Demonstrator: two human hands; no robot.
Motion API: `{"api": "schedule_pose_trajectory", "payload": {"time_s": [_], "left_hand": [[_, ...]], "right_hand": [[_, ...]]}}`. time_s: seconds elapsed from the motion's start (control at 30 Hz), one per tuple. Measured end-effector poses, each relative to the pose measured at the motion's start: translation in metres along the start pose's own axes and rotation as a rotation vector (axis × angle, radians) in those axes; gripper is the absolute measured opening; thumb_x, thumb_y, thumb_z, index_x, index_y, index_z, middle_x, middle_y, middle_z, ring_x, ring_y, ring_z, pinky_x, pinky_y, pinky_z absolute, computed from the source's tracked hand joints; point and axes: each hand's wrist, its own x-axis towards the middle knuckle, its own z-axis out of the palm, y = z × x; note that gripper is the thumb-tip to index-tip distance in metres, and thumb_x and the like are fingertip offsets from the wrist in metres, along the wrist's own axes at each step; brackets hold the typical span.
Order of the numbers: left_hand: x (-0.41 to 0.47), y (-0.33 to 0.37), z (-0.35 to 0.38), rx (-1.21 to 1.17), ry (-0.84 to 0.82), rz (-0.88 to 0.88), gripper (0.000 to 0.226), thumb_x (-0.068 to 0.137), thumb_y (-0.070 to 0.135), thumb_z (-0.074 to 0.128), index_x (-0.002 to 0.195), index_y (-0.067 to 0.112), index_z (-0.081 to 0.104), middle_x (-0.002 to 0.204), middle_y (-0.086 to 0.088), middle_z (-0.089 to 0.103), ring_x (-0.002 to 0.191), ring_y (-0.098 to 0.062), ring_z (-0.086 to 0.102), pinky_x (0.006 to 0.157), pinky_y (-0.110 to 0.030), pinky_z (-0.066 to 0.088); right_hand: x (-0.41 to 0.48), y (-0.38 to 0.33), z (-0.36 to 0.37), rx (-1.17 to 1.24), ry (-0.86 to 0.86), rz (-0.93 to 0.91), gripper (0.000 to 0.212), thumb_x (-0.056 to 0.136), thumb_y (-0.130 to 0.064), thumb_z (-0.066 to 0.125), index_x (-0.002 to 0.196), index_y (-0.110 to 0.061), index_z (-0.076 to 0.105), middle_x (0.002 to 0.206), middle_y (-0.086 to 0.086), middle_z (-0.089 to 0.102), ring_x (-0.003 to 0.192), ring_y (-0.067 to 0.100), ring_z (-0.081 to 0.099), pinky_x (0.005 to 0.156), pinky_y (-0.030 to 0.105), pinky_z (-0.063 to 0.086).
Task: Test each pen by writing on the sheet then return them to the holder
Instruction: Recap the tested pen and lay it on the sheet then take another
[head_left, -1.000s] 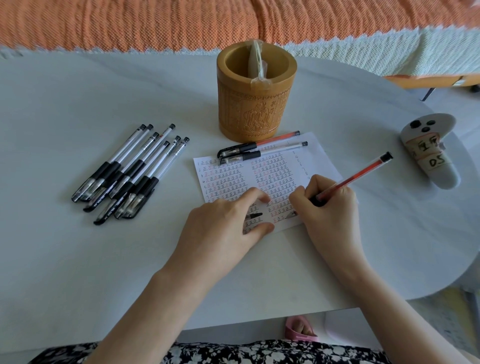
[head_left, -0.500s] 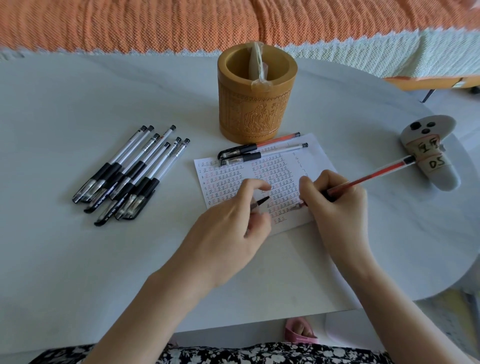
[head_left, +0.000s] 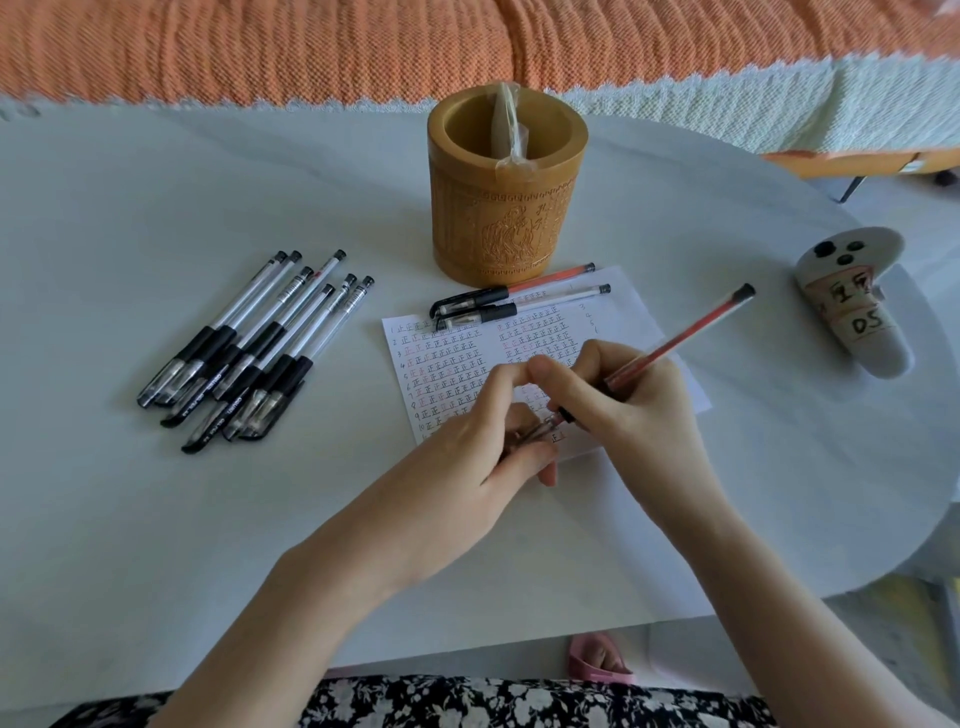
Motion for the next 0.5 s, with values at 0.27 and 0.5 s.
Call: {"api": "schedule_pose_trajectory", "payload": {"time_s": [0.27,0.5], "left_hand": [[0.002,-0.003,-0.005,-0.005,0.22,0.001,0.011,0.09,0.031,0.053,0.097,0.023,0.054,0.074,0.008,0.068,0.053,-0.007,0.051,0.061,-0.021,0.045],[0.002,-0.002,-0.009,0.112,0.373,0.073,0.017,0.091,0.024,0.056,0.078,0.016,0.063,0.051,0.019,0.055,0.043,-0.008,0.045,0.047,-0.01,0.033]], "right_hand": [[0.004,-0.001,-0.009,0.203,-0.187,0.12,0.027,0.086,-0.028,0.05,0.074,-0.006,0.059,0.049,-0.002,0.036,0.045,0.012,0.028,0.045,0.018,0.026],[0.005,-0.002,-0.01,0.232,-0.166,0.087,0.02,0.08,-0.028,0.065,0.076,-0.011,0.055,0.049,-0.004,0.042,0.045,0.009,0.033,0.042,0.016,0.026]]}}
